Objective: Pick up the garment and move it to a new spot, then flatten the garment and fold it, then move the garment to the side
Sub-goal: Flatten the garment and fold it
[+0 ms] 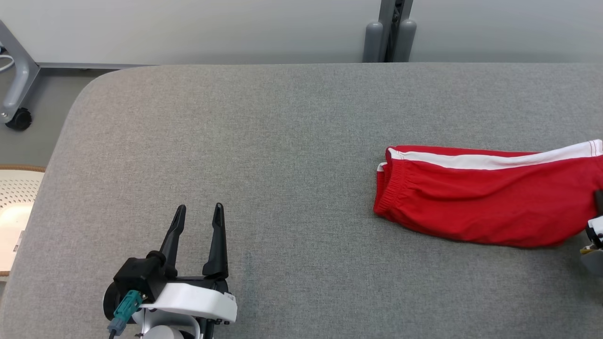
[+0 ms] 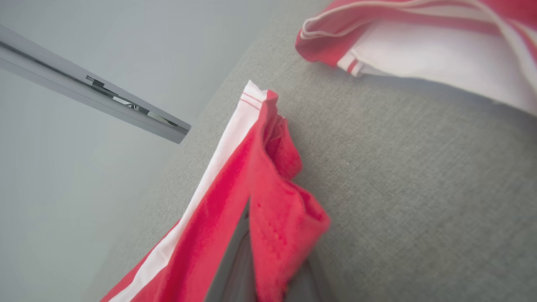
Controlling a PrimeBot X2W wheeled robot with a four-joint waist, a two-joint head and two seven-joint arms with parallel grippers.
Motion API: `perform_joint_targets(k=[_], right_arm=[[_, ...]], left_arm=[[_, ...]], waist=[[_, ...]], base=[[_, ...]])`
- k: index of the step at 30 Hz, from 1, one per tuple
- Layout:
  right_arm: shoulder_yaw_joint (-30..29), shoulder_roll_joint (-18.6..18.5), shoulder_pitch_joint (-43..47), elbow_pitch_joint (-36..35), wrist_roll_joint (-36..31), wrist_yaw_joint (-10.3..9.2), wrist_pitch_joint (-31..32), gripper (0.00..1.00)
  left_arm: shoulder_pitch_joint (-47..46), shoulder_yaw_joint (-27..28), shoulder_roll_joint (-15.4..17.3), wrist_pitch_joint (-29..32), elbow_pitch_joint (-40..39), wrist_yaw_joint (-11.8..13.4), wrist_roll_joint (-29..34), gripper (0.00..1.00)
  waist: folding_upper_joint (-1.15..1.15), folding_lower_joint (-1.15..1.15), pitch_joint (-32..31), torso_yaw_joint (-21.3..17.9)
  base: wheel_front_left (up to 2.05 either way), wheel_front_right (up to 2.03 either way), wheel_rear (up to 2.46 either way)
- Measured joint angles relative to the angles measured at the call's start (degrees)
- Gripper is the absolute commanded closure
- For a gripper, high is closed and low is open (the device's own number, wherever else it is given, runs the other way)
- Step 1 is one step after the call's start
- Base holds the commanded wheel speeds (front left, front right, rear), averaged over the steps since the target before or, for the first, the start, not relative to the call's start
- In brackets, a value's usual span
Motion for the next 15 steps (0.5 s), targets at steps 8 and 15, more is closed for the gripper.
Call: perform_joint_targets(k=[8,15], right_arm=[[2.92,1.3,-0.12,-3.02,-1.47,0.0,-1.1,1.0],[7.57,4.19,-0.09,-10.36,-2.22,0.0,1.04,1.0]], left_arm=[[0.49,0.31,0.01,0.0,0.01,-0.03,-0.01,0.0],[0.99,2.44,-0.01,0.0,0.16,-0.18,-0.09,0.0]], waist=[[0.0,0.0,-1.55,0.04],[0.0,0.0,-3.18,-0.14]], base=[[0.0,0.0,0.0],[0.0,0.0,0.0]])
